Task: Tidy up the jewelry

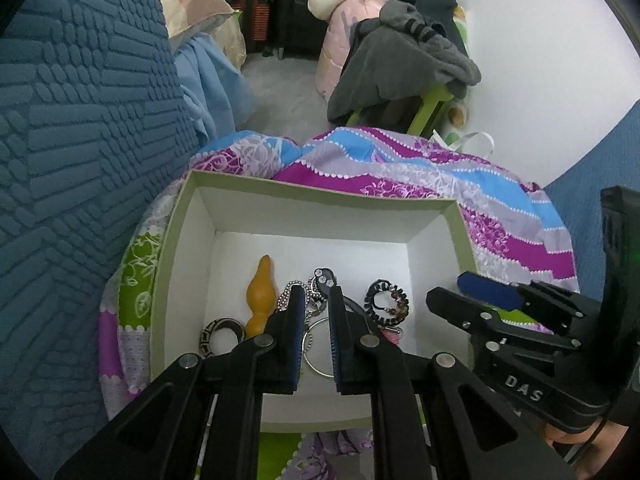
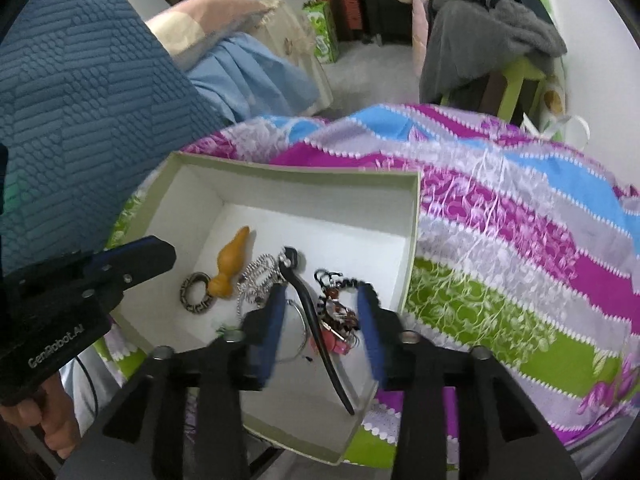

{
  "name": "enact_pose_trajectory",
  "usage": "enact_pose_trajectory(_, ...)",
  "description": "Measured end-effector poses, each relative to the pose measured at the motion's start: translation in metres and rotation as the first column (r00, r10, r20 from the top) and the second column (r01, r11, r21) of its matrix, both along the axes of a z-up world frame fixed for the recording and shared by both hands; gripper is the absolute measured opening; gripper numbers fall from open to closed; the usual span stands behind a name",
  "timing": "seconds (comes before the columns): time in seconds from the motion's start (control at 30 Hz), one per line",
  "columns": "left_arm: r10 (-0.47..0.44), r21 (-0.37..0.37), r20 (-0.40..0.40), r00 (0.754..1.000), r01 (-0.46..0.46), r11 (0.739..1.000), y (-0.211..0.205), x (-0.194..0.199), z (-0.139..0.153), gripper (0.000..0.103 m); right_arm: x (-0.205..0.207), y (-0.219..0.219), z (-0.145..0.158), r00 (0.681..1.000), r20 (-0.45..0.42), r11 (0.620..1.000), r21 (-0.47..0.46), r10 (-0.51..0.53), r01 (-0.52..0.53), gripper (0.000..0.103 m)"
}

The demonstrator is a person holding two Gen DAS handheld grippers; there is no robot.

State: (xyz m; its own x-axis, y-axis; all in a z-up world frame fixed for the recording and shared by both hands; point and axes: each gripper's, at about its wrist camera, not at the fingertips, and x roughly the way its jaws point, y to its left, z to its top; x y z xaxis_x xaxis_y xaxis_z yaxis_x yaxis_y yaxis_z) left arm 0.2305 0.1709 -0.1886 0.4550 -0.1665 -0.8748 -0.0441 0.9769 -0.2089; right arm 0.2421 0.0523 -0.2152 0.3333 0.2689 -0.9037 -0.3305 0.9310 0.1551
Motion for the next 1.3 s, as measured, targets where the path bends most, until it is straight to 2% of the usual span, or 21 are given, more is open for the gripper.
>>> enact_pose_trajectory(0.13, 0.008, 0.005, 0.056, 0.998, -0.008, 1.0, 0.001, -0.008, 0.028, 0.012, 0.0, -0.004, 0.031, 0.998, 0.063, 1.0, 0.013, -0.006, 0.005, 0.044)
enact_pose_trajectory(0.17, 0.011, 0.015, 0.075, 0.997, -0.013, 1.0, 0.001, -0.012, 0.038, 0.016, 0.0, -0.005, 0.04, 0.997, 0.079, 1.0, 0.021, -0.004, 0.002, 0.045)
enact_pose_trajectory(0.2, 0.012, 0.022, 0.091, 0.996, -0.014, 1.0, 0.0, -0.014, 0.046, 0.025, -0.001, -0.006, 0.05, 0.995, 0.1, 1.0, 0.027, -0.005, 0.002, 0.047)
enact_pose_trajectory(0.23, 0.013, 0.027, 0.116, 0.993, -0.016, 0.999, -0.001, -0.019, 0.057, 0.031, -0.003, -0.008, 0.063, 0.992, 0.126, 0.999, 0.035, -0.006, 0.002, 0.053)
enact_pose_trajectory(0.3, 0.027, 0.037, 0.157, 0.987, -0.033, 0.999, -0.002, -0.027, 0.077, 0.05, -0.008, -0.011, 0.086, 0.984, 0.176, 0.999, 0.052, -0.006, -0.003, 0.057)
enact_pose_trajectory(0.37, 0.032, 0.044, 0.188, 0.982, -0.04, 0.998, -0.004, -0.033, 0.096, 0.051, -0.014, -0.013, 0.109, 0.975, 0.222, 0.998, 0.061, -0.005, -0.008, 0.064)
enact_pose_trajectory(0.43, 0.038, 0.049, 0.216, 0.976, -0.05, 0.998, -0.007, -0.041, 0.114, 0.052, -0.022, -0.015, 0.134, 0.963, 0.268, 0.996, 0.08, 0.003, -0.025, 0.064)
enact_pose_trajectory(0.53, 0.058, 0.054, 0.266, 0.962, -0.075, 0.996, -0.01, -0.056, 0.144, 0.067, -0.037, -0.019, 0.166, 0.943, 0.333, 0.996, 0.084, 0.003, -0.033, 0.07)
enact_pose_trajectory(0.6, 0.079, 0.06, 0.309, 0.948, -0.102, 0.993, -0.013, -0.07, 0.164, 0.08, -0.048, -0.024, 0.184, 0.927, 0.374, 0.995, 0.092, -0.003, -0.034, 0.075)
enact_pose_trajectory(0.63, 0.089, 0.061, 0.328, 0.941, -0.115, 0.991, -0.014, -0.077, 0.174, 0.083, -0.055, -0.027, 0.194, 0.919, 0.395, 0.994, 0.098, -0.003, -0.039, 0.077)
enact_pose_trajectory(0.8, 0.108, 0.067, 0.39, 0.915, -0.145, 0.987, -0.018, -0.106, 0.21, 0.083, -0.084, -0.043, 0.23, 0.885, 0.465, 0.992, 0.122, -0.02, -0.041, 0.079)
enact_pose_trajectory(0.9, 0.105, 0.079, 0.423, 0.9, -0.152, 0.985, -0.023, -0.125, 0.229, 0.086, -0.099, -0.051, 0.242, 0.867, 0.498, 0.991, 0.126, -0.031, -0.037, 0.086)
enact_pose_trajectory(0.97, 0.1, 0.094, 0.442, 0.892, -0.156, 0.983, -0.026, -0.135, 0.238, 0.086, -0.111, -0.057, 0.25, 0.854, 0.518, 0.991, 0.13, -0.042, -0.03, 0.1)
enact_pose_trajectory(1.0, 0.103, 0.094, 0.449, 0.888, -0.161, 0.982, -0.027, -0.141, 0.242, 0.086, -0.115, -0.06, 0.252, 0.85, 0.525, 0.991, 0.131, -0.047, -0.025, 0.103)
enact_pose_trajectory(1.1, 0.112, 0.075, 0.462, 0.88, -0.165, 0.983, -0.03, -0.155, 0.25, 0.086, -0.13, -0.067, 0.256, 0.84, 0.539, 0.989, 0.144, -0.066, -0.015, 0.103)
enact_pose_trajectory(1.3, 0.121, 0.094, 0.492, 0.862, -0.19, 0.977, -0.036, -0.182, 0.258, 0.086, -0.161, -0.079, 0.254, 0.824, 0.558, 0.988, 0.154, -0.099, 0.014, 0.103)
